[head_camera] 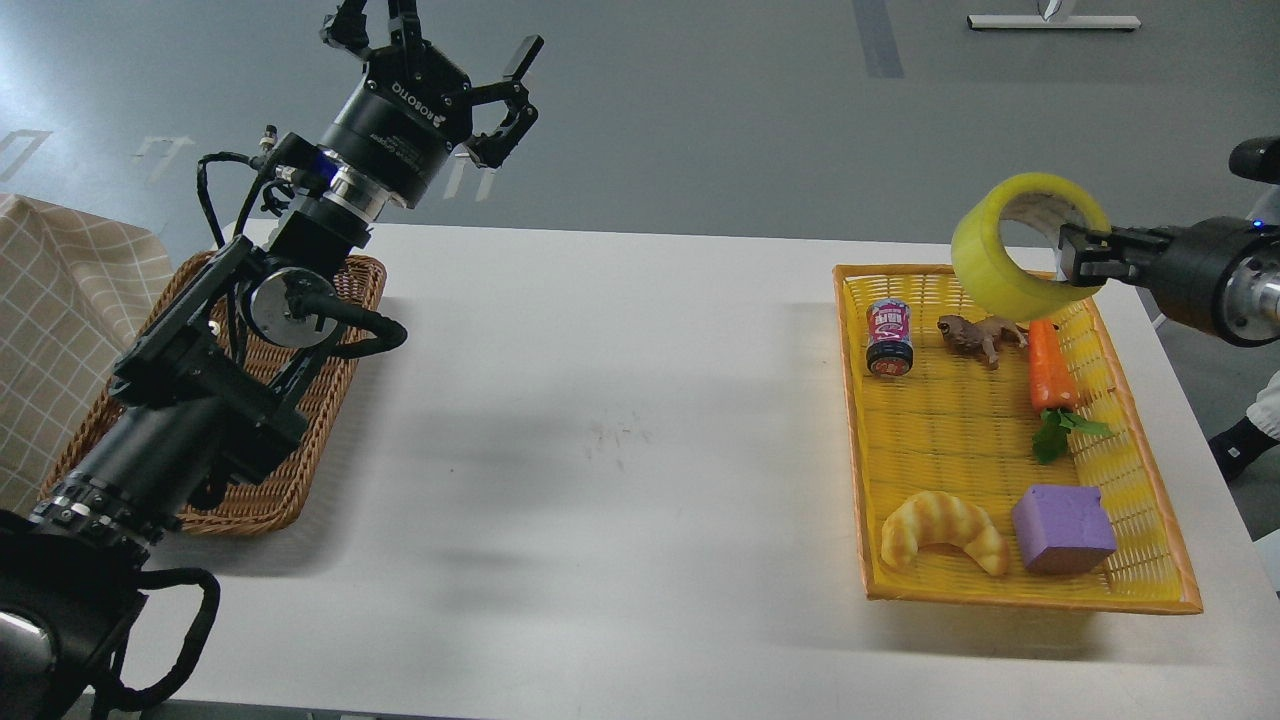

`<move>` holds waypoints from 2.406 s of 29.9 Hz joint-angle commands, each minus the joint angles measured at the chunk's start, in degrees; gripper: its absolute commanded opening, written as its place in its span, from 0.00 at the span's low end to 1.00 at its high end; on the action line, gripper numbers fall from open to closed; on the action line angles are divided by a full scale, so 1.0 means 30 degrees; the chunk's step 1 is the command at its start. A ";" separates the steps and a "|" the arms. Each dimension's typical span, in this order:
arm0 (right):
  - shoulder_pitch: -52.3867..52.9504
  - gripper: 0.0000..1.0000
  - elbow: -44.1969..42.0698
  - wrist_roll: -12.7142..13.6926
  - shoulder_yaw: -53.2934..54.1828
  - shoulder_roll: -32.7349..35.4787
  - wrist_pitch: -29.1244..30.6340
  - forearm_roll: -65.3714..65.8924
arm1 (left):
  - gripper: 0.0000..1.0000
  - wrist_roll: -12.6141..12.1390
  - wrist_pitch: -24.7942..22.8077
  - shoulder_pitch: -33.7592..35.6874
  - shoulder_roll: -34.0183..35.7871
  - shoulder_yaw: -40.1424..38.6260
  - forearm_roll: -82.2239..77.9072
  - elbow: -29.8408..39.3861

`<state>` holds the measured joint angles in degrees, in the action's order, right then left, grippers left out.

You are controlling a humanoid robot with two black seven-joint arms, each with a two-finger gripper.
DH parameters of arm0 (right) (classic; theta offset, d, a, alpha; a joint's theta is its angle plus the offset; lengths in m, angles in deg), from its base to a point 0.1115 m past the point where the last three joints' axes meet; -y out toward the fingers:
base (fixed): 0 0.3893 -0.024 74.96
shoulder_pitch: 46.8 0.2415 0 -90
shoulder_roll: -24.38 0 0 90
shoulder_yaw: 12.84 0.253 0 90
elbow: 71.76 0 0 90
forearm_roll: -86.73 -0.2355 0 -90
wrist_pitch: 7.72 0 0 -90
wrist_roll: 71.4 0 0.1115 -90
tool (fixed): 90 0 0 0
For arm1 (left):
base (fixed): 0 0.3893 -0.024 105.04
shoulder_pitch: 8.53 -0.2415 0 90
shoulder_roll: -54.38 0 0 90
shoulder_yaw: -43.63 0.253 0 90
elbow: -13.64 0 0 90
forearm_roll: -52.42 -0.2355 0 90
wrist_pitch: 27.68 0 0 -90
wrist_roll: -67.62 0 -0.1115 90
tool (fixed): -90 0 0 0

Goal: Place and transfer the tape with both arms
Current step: 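Lift the tape roll out of the tray with the right gripper, then lower the tape roll onto the table center and release it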

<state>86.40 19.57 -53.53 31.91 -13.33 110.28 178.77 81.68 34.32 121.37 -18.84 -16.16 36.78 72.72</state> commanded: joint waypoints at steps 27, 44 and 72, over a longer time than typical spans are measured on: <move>0.5522 0.00 -0.7939 0.0050 -0.6566 -1.3499 -0.0001 0.0258 | 0.98 -0.0029 0.0000 0.0032 0.0059 0.0006 -0.0001 0.0026; 0.5288 0.00 -1.1367 0.0050 -0.8235 -1.7430 -0.0001 0.0316 | 0.98 -0.0029 0.0000 0.0061 0.0088 0.0006 -0.0001 0.0085; 0.5053 0.00 -1.2484 0.0050 -0.9409 -1.7430 -0.0001 0.0346 | 0.98 0.0030 0.0000 0.0061 0.0059 -0.0023 -0.0001 0.0114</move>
<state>101.63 -17.88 -53.38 3.73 -65.62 110.27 179.80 81.77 34.32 121.55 -18.57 -16.23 36.78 73.07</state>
